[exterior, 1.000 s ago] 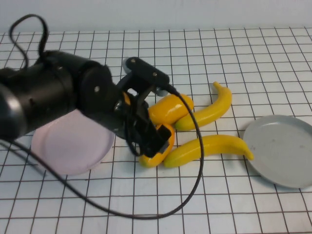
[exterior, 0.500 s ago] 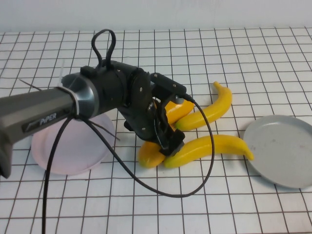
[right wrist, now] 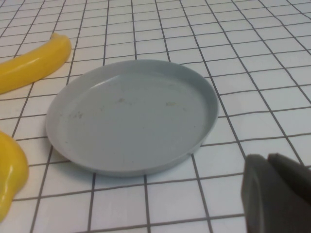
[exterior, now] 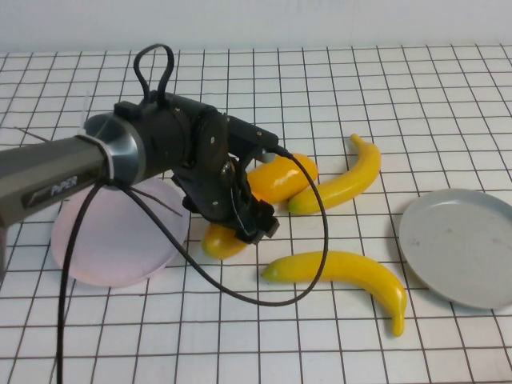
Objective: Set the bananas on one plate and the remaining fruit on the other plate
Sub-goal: Put one type of fruit in the left plate
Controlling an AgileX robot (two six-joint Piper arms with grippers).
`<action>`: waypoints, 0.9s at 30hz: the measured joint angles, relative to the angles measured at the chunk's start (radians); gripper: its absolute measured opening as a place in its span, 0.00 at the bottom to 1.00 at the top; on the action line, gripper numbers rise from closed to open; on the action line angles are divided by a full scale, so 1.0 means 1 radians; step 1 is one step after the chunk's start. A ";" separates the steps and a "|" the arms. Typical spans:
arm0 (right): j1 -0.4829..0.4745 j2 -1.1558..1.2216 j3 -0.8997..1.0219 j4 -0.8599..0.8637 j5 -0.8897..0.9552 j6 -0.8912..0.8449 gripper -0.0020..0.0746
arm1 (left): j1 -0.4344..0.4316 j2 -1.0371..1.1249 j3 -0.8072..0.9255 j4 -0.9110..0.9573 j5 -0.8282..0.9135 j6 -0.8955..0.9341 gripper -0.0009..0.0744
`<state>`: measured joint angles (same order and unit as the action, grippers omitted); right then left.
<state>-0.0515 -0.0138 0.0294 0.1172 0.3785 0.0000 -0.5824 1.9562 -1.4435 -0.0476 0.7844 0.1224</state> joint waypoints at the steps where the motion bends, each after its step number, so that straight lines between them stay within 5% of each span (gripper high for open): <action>1: 0.000 0.000 0.000 0.000 0.000 0.000 0.01 | 0.000 -0.020 0.000 0.013 0.006 0.000 0.67; 10: 0.000 0.000 0.000 0.000 0.000 0.000 0.01 | 0.084 -0.234 0.000 0.053 0.074 -0.004 0.67; 20: 0.000 0.000 0.000 0.000 0.000 0.000 0.00 | 0.310 -0.230 0.162 0.067 0.005 -0.019 0.70; 27: 0.000 0.000 0.000 0.000 0.000 0.000 0.00 | 0.346 -0.188 0.179 0.076 -0.014 -0.034 0.70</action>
<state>-0.0515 -0.0138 0.0294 0.1172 0.3785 0.0000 -0.2361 1.7684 -1.2643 0.0280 0.7700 0.0888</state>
